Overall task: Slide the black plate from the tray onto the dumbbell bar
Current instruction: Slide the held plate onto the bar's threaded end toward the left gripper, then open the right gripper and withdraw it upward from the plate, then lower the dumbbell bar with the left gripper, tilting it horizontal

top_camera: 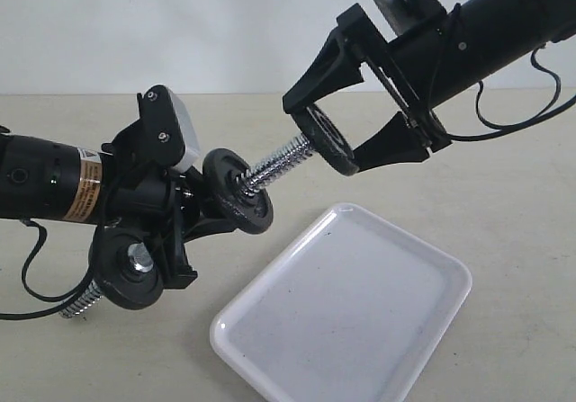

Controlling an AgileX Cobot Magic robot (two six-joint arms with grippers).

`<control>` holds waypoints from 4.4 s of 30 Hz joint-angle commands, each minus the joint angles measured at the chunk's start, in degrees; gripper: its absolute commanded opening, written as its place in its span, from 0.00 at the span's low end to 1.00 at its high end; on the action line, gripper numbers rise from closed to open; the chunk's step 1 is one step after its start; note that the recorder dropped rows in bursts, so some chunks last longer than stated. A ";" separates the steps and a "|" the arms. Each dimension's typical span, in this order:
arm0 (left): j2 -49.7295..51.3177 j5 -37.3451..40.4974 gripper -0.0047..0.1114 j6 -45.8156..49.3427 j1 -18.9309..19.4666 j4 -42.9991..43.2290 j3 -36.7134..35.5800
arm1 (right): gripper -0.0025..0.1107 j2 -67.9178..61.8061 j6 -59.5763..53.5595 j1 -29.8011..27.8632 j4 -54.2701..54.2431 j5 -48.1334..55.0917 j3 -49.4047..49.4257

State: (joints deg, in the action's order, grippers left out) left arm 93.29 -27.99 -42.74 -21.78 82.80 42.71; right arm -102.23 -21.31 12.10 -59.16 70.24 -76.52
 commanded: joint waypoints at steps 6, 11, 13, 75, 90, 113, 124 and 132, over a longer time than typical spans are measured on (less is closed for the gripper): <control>-3.61 -7.82 0.08 0.90 -0.15 -7.01 1.99 | 0.02 1.02 -0.63 4.24 -1.47 -0.27 -0.77; -3.61 -7.82 0.08 0.90 -0.15 -7.40 1.99 | 0.02 1.02 -2.42 4.38 1.63 -0.27 -0.77; -3.61 -7.94 0.08 0.90 -0.15 -8.52 1.99 | 0.02 1.02 -3.89 4.38 3.53 -0.27 -0.77; -3.61 -0.42 0.08 -6.23 -0.15 -20.65 1.99 | 0.94 12.24 -25.49 -16.19 0.27 -12.17 -21.06; 0.26 -2.02 0.08 -10.34 -0.15 -34.27 1.99 | 0.94 14.31 -22.53 -16.19 0.31 -5.04 -21.06; 13.81 -6.55 0.08 -13.17 -0.15 -37.98 11.31 | 0.94 14.31 -22.60 -16.07 0.31 -2.54 -21.06; 18.86 -9.96 0.08 -13.30 -3.42 -37.84 13.29 | 0.94 14.08 -23.18 -16.07 0.31 -2.92 -21.06; 18.98 -9.86 0.08 -13.30 -3.64 -37.15 14.35 | 0.94 14.09 -23.55 -16.07 0.40 -2.92 -21.06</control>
State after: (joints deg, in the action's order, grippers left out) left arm 114.14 -12.45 -56.22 -25.26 45.43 55.06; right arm -88.46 -44.26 -3.90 -58.75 67.32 -97.30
